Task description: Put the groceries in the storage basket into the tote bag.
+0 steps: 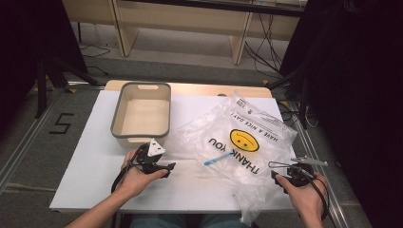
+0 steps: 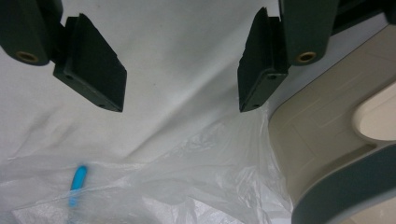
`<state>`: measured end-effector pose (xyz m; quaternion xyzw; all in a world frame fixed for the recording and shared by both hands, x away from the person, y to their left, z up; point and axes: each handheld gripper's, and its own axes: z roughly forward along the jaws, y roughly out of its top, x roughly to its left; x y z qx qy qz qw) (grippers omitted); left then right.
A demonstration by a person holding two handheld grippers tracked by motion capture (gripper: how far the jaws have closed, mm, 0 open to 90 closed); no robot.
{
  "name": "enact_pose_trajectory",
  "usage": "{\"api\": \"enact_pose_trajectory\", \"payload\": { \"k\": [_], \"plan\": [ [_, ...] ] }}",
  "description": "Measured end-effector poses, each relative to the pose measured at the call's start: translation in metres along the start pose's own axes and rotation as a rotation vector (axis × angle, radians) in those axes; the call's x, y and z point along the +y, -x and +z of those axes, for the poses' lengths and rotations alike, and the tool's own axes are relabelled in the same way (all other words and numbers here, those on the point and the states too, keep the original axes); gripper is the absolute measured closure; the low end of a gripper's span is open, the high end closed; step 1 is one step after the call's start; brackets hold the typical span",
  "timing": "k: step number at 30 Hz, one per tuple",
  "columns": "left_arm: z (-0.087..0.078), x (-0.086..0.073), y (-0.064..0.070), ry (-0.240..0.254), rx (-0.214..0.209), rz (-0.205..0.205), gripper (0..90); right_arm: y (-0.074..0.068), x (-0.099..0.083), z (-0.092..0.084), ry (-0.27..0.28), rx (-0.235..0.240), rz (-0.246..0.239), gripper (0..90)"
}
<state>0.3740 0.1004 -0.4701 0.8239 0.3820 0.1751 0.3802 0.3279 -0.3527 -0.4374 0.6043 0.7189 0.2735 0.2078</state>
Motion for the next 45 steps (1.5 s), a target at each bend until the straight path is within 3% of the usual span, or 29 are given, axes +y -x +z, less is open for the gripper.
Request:
{"api": "enact_pose_trajectory", "payload": {
  "k": [23,27,33,37,42,45],
  "plan": [
    [0.002,-0.001,0.001,-0.007,-0.004,0.006,32.6,0.002,-0.003,0.003,-0.022,0.04,0.05,38.1],
    [0.002,-0.001,0.0,-0.004,0.002,0.003,32.5,-0.003,-0.006,0.007,-0.08,0.063,0.081,41.3],
    [0.003,-0.001,0.0,-0.006,0.003,0.006,32.5,-0.006,-0.009,0.014,-0.135,0.062,0.089,46.8],
    [0.002,0.0,0.0,-0.007,0.004,0.005,32.4,-0.004,-0.01,0.017,-0.166,0.047,0.076,61.2],
    [0.004,0.001,-0.001,-0.009,0.016,0.003,32.0,-0.002,-0.01,0.02,-0.206,0.043,0.022,83.4],
    [0.004,0.001,-0.002,-0.009,0.032,-0.003,31.5,0.0,-0.009,0.021,-0.216,0.045,0.004,90.0]
  ]
}}
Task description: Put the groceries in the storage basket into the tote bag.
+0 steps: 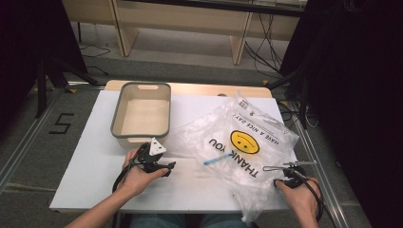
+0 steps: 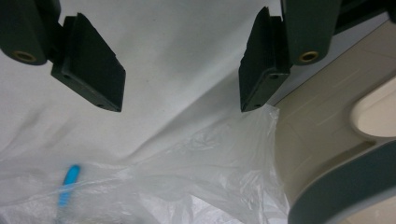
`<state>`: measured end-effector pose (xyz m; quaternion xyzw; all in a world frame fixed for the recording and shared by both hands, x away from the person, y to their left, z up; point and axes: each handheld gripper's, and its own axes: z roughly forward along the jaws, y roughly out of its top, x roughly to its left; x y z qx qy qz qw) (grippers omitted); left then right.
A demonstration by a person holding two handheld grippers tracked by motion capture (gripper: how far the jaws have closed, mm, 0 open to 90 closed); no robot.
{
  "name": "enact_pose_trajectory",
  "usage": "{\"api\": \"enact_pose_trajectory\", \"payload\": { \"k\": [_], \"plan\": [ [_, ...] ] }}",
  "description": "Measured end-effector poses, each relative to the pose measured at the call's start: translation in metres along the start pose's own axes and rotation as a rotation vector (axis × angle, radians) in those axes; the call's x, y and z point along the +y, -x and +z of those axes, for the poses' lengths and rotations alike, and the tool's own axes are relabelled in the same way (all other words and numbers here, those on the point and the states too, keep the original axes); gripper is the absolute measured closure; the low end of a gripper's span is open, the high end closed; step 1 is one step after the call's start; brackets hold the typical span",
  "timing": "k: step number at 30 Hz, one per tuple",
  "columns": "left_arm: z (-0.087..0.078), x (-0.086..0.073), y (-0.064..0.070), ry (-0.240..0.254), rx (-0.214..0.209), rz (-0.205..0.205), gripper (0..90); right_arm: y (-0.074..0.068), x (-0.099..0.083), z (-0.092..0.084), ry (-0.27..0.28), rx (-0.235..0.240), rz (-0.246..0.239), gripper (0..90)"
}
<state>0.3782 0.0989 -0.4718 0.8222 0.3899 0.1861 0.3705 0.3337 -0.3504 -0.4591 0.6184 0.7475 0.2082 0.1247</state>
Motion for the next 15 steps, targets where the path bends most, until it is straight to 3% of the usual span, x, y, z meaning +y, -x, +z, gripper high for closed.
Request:
{"api": "enact_pose_trajectory", "payload": {
  "k": [10,15],
  "plan": [
    [0.0,0.002,-0.006,0.025,0.061,-0.046,30.0,0.011,0.009,-0.001,0.039,-0.085,-0.035,90.0],
    [0.006,0.003,-0.006,0.025,0.049,-0.036,34.4,0.015,0.013,0.001,0.065,-0.113,-0.048,90.0]
  ]
}}
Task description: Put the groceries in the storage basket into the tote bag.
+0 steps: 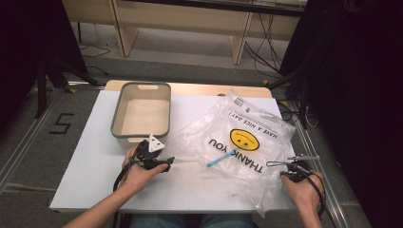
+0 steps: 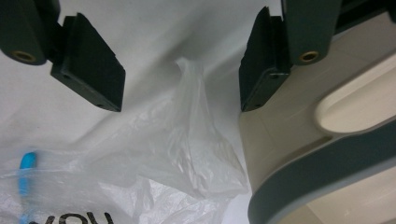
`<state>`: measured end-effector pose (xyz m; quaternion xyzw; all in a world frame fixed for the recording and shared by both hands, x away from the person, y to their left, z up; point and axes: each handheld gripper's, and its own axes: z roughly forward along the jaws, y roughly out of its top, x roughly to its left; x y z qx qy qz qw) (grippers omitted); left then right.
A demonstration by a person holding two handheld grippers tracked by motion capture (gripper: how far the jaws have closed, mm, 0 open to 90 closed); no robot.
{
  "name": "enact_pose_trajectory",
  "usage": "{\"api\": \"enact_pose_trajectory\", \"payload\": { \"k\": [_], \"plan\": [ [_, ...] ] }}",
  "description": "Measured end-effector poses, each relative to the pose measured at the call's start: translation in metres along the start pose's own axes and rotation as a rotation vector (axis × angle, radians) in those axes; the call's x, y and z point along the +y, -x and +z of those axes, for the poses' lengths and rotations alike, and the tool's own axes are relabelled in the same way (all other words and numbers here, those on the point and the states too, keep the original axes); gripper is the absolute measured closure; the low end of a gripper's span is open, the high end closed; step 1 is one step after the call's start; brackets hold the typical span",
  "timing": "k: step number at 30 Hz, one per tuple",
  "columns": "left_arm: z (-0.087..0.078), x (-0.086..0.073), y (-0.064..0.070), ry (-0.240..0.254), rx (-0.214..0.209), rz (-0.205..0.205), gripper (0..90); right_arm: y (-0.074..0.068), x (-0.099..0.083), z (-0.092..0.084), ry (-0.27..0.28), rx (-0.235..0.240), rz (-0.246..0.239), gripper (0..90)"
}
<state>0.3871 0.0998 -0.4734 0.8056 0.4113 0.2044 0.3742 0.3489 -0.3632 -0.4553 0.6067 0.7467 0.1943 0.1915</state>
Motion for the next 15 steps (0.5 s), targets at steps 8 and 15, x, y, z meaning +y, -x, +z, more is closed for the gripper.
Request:
{"api": "enact_pose_trajectory", "payload": {
  "k": [8,15],
  "plan": [
    [0.016,0.007,0.0,-0.028,-0.039,0.075,73.4,0.001,0.002,-0.001,0.023,-0.009,0.0,90.0],
    [0.006,0.005,0.013,-0.093,-0.124,0.092,89.1,0.0,0.009,0.0,0.054,-0.022,0.01,90.0]
  ]
}}
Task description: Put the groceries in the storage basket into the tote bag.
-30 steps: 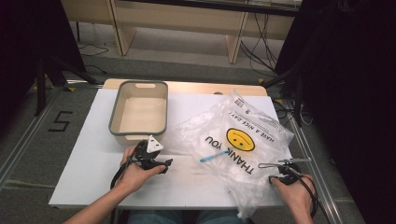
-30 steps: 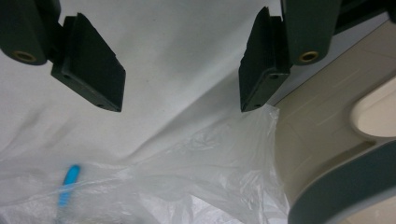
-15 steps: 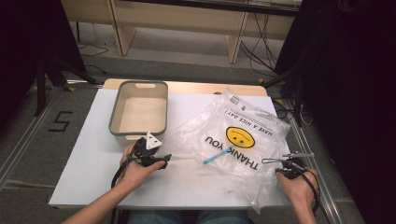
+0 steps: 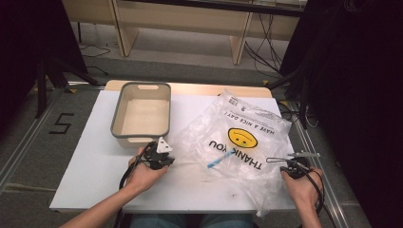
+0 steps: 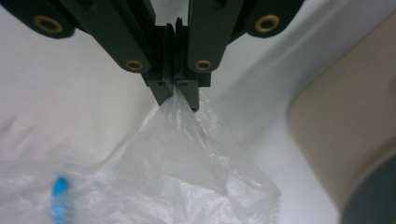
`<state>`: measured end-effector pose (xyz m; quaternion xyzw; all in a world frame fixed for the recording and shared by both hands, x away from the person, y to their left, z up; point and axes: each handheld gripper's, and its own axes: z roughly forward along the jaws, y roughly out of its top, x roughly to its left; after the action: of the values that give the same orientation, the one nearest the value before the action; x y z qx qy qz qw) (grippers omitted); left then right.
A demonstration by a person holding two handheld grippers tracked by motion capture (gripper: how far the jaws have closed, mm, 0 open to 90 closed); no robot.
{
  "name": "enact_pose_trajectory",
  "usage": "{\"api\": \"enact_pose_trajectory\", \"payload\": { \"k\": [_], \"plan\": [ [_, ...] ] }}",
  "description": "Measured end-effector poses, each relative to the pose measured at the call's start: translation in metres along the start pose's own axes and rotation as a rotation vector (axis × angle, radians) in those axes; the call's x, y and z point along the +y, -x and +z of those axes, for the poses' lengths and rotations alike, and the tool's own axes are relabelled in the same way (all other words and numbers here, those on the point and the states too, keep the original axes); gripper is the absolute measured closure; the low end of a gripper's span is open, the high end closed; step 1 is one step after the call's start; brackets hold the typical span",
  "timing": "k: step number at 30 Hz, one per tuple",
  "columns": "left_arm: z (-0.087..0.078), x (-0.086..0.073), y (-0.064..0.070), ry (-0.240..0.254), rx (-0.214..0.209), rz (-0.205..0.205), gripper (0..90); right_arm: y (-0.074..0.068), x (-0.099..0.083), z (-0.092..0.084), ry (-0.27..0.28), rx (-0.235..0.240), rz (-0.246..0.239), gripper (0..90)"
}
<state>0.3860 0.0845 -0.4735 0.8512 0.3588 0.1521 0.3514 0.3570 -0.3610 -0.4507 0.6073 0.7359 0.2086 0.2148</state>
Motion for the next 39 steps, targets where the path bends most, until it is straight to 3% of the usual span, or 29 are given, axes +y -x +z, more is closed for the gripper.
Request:
{"api": "enact_pose_trajectory", "payload": {
  "k": [1,2,3,4,5,8,9,13,17,20,26,28,30,36,39],
  "plan": [
    [-0.005,-0.001,0.009,-0.017,-0.028,0.015,89.2,0.0,0.002,0.001,0.007,-0.004,0.0,90.0],
    [-0.005,-0.001,0.009,-0.017,-0.028,0.015,89.2,-0.001,0.004,0.002,0.012,-0.007,-0.001,90.0],
    [-0.009,-0.003,0.02,-0.029,-0.061,0.033,89.2,-0.002,0.006,0.003,0.018,-0.01,0.0,90.0],
    [-0.009,-0.003,0.02,-0.029,-0.061,0.033,89.2,-0.002,0.006,0.003,0.018,-0.01,0.0,90.0],
    [-0.011,-0.003,0.03,-0.039,-0.1,0.039,89.2,-0.003,0.011,0.007,0.025,-0.014,-0.004,90.0],
    [-0.012,-0.003,0.04,-0.046,-0.125,0.059,89.2,-0.004,0.018,0.012,0.046,-0.024,-0.008,90.0],
    [-0.012,-0.004,0.048,-0.051,-0.153,0.072,89.2,-0.005,0.02,0.014,0.052,-0.027,-0.009,90.0],
    [-0.012,-0.004,0.06,-0.055,-0.201,0.08,89.2,-0.008,0.03,0.024,0.085,-0.039,-0.028,90.0],
    [-0.009,-0.004,0.069,-0.047,-0.22,0.097,89.1,-0.01,0.04,0.034,0.13,-0.043,-0.056,90.0],
    [-0.007,-0.003,0.071,-0.032,-0.217,0.101,89.0,-0.012,0.044,0.038,0.15,-0.042,-0.076,84.3],
    [-0.005,-0.003,0.068,-0.013,-0.199,0.089,84.6,-0.014,0.045,0.025,0.211,-0.055,-0.085,55.8],
    [-0.007,-0.003,0.067,-0.006,-0.192,0.082,78.7,-0.014,0.044,0.021,0.229,-0.051,-0.085,53.5],
    [-0.012,-0.004,0.062,0.014,-0.17,0.05,70.6,-0.014,0.04,0.007,0.265,-0.014,-0.076,46.5],
    [-0.021,-0.013,0.052,0.027,-0.12,-0.01,40.2,-0.018,0.027,-0.015,0.311,0.045,-0.086,38.4],
    [-0.026,-0.02,0.049,0.033,-0.088,-0.033,32.7,-0.021,0.013,-0.022,0.317,0.119,-0.092,35.2]
  ]
}}
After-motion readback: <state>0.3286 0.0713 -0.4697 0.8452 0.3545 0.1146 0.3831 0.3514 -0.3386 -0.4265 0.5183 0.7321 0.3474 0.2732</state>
